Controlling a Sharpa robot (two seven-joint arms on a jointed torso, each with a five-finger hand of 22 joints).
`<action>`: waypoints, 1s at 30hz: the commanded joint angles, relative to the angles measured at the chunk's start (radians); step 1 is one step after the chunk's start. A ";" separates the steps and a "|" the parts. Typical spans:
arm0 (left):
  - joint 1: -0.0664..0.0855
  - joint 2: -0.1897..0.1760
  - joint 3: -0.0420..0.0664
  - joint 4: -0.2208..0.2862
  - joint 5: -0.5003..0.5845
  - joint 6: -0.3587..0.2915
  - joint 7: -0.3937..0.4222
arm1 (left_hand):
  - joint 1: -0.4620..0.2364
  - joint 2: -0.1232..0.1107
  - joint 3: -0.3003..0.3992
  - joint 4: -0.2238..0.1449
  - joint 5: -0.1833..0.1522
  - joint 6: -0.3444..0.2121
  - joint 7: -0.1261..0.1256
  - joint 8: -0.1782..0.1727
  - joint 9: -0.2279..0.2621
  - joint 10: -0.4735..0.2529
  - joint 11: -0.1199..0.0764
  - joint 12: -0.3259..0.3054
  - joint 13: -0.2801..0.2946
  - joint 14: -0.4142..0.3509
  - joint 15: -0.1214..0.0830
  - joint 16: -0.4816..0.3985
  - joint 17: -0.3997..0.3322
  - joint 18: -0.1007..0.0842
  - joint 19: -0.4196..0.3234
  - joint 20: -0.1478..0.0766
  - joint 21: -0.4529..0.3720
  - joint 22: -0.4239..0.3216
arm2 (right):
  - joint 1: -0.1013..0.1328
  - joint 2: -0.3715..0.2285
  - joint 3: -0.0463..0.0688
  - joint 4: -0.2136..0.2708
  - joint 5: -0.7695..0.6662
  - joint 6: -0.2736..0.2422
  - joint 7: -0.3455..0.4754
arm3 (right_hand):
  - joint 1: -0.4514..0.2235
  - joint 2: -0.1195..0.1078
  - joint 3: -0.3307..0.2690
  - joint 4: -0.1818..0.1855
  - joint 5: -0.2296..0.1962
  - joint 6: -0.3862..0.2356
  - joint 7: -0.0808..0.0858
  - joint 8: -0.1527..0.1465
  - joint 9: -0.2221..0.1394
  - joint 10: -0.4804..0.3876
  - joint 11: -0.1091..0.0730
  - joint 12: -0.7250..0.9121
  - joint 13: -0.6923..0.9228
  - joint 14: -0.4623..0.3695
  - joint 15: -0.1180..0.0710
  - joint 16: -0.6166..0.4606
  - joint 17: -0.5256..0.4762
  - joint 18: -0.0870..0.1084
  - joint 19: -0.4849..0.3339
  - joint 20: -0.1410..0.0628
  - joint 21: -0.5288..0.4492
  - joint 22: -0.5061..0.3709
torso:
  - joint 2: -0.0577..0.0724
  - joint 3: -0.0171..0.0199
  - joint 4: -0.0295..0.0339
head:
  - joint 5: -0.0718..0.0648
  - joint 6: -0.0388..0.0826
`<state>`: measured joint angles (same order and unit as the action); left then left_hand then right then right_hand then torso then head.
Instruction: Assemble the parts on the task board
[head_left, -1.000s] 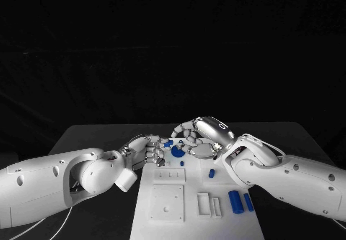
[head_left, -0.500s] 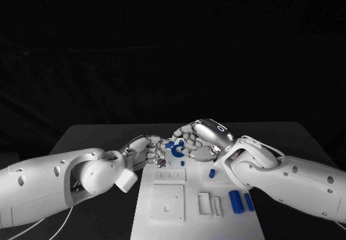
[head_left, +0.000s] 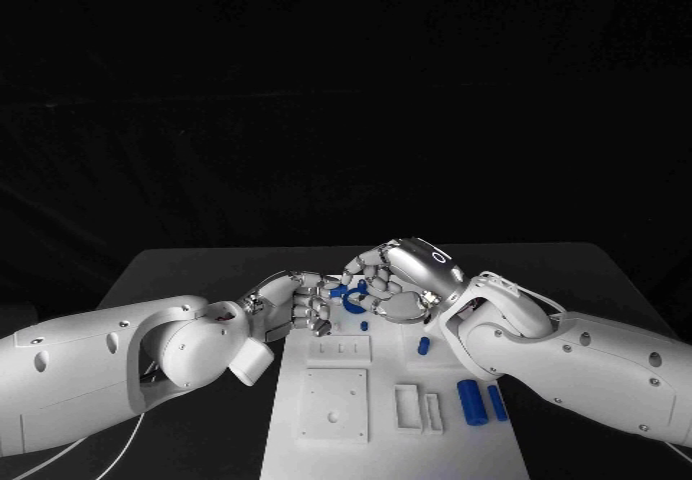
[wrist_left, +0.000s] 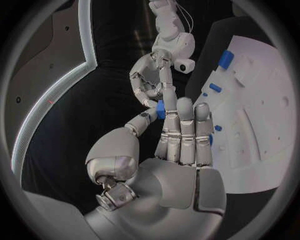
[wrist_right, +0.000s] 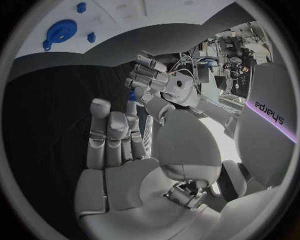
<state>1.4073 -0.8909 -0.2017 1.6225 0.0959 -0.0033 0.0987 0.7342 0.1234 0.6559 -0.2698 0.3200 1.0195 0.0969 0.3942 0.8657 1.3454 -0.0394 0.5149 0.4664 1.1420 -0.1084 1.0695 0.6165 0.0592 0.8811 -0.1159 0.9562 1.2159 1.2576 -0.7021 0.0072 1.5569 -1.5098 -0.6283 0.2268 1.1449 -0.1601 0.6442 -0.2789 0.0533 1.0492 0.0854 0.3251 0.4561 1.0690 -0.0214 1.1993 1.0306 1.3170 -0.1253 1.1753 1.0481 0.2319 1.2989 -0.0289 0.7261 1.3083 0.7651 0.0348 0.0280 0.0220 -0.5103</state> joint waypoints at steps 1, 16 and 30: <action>0.001 0.005 0.002 0.007 -0.011 0.035 -0.007 | 0.002 0.009 0.029 -0.022 0.000 0.053 -0.046 -0.003 0.001 0.003 -0.003 0.005 -0.002 0.000 -0.005 0.003 0.000 -0.007 0.010 -0.092 0.007 -0.001 | -0.003 0.008 -0.001 0.003 -0.005 -0.014 0.005 | -0.015 0.005 -0.005 0.000 -0.004 0.010 -0.001 0.008 -0.001 0.008 -0.005 0.004 0.001 0.002 -0.008 0.006 0.001 0.030 0.005 0.002 0.006 0.019 | 0.000 0.0000 0.0001 | -0.001 0.000; 0.001 0.006 0.002 0.013 -0.015 0.053 -0.021 | 0.000 0.010 0.030 -0.022 -0.006 0.054 -0.046 -0.005 0.003 0.003 -0.003 0.004 -0.002 0.000 -0.005 0.003 0.000 -0.007 0.009 -0.093 0.008 -0.002 | -0.009 0.025 -0.001 -0.002 0.011 -0.020 0.004 | -0.030 0.011 -0.008 0.001 -0.004 0.026 -0.006 0.016 0.001 0.019 -0.010 0.004 0.004 0.004 -0.012 0.008 0.003 0.030 0.006 0.004 0.010 0.020 | 0.001 0.0004 0.0001 | -0.002 0.001; 0.001 0.006 0.002 0.012 -0.013 0.046 -0.032 | -0.007 0.010 0.030 -0.020 -0.034 0.052 -0.044 -0.018 0.008 0.000 -0.001 0.001 -0.006 -0.003 -0.005 0.001 -0.003 -0.007 0.007 -0.092 0.011 -0.008 | -0.013 0.027 -0.001 -0.002 0.021 -0.009 0.003 | -0.068 0.045 0.000 0.041 -0.004 0.031 -0.010 0.017 -0.001 0.025 -0.013 -0.002 0.008 0.005 -0.015 0.012 0.005 0.030 0.007 0.007 0.015 0.018 | 0.000 -0.0002 0.0001 | -0.005 0.002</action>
<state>1.4085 -0.8939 -0.2006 1.6235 0.0921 0.0092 0.0764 0.7298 0.1280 0.6700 -0.2806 0.2893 1.0215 0.0986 0.3821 0.8736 1.3473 -0.0373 0.5148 0.4616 1.1419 -0.1072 1.0694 0.6148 0.0593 0.8810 -0.1159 0.9602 1.2090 1.2449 -0.6843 0.0058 1.5447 -1.4877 -0.6504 0.2099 1.0851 -0.1193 0.6422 -0.2448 0.0535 1.0716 0.0769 0.3352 0.4533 1.0868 -0.0320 1.1992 1.0368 1.3235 -0.1316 1.1831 1.0515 0.2340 1.3025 -0.0253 0.7352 1.3083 0.7655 0.0347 0.0279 0.0180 -0.5098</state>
